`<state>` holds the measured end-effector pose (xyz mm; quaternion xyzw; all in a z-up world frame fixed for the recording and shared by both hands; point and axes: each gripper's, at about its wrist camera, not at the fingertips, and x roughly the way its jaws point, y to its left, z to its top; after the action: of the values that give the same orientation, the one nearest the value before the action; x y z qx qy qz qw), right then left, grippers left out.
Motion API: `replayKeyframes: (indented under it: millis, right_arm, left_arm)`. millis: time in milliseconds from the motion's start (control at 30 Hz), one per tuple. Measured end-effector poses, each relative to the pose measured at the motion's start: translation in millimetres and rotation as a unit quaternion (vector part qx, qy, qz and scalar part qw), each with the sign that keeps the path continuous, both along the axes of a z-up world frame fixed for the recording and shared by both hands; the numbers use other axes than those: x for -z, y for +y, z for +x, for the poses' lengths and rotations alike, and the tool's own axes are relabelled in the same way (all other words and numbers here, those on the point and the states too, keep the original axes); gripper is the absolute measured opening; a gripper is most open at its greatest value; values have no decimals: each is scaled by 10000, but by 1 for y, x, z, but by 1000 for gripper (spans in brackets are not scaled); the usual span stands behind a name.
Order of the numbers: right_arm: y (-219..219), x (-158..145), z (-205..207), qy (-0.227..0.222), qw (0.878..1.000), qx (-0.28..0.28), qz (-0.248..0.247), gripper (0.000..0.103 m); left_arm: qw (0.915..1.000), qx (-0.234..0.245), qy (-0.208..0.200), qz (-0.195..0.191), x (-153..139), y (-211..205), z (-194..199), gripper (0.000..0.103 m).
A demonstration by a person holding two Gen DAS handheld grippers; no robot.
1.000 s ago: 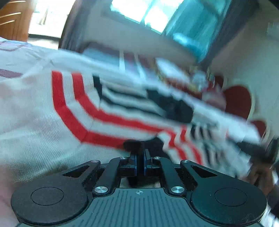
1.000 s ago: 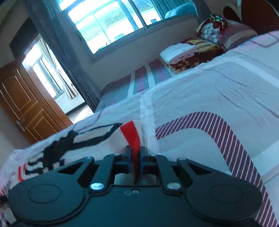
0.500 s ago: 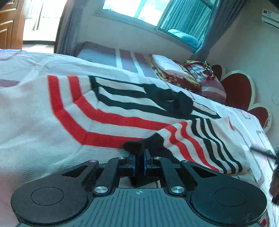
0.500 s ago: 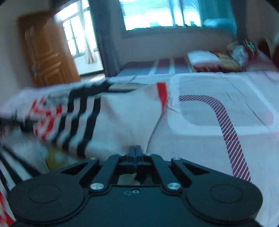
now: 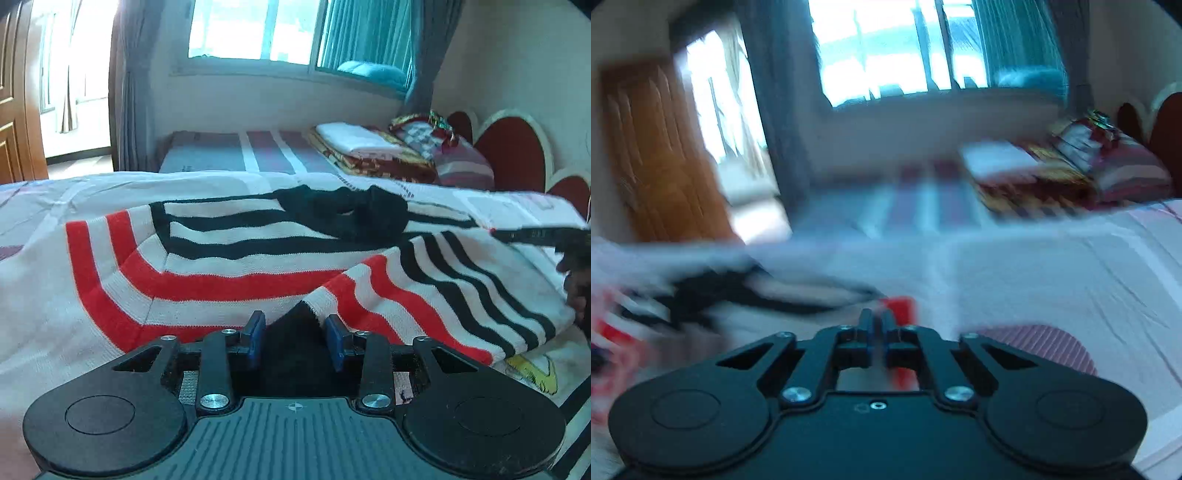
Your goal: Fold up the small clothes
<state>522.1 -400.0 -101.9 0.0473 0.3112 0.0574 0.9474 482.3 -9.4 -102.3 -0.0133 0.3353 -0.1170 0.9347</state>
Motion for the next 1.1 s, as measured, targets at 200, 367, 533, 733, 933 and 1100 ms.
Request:
replayKeyframes:
  millis: [200,367,533,733,933,1100]
  right_arm:
    - [12,-20,-17,-195,9997,-112,-133,5]
    - [24,-1,-37,-65,9982,-246,-541,8]
    - [34,-32,-85,-566,9976,-187,-338,18]
    - [62,-13,-114,-244,9941,-439,-966,21]
    - [47,-42,-162,-633,9975,-163,-250,22]
    - [36,-43,-200,-406,9991,63,78,24]
  left_arm:
    - [10000,-46,-10,-75,1,-2,-1,37]
    - [9999,-113,-46,10,2,-3,-1,41]
    - [9971,-447,-499,362,-10,-10,-25,93]
    - [9942,-762,-297,691,-12,-5,-34,91]
    - [9884,-1380,-514,383,-28,70,-96,90]
    - [9568,-2818,-328,-640,-19,187,-145,75]
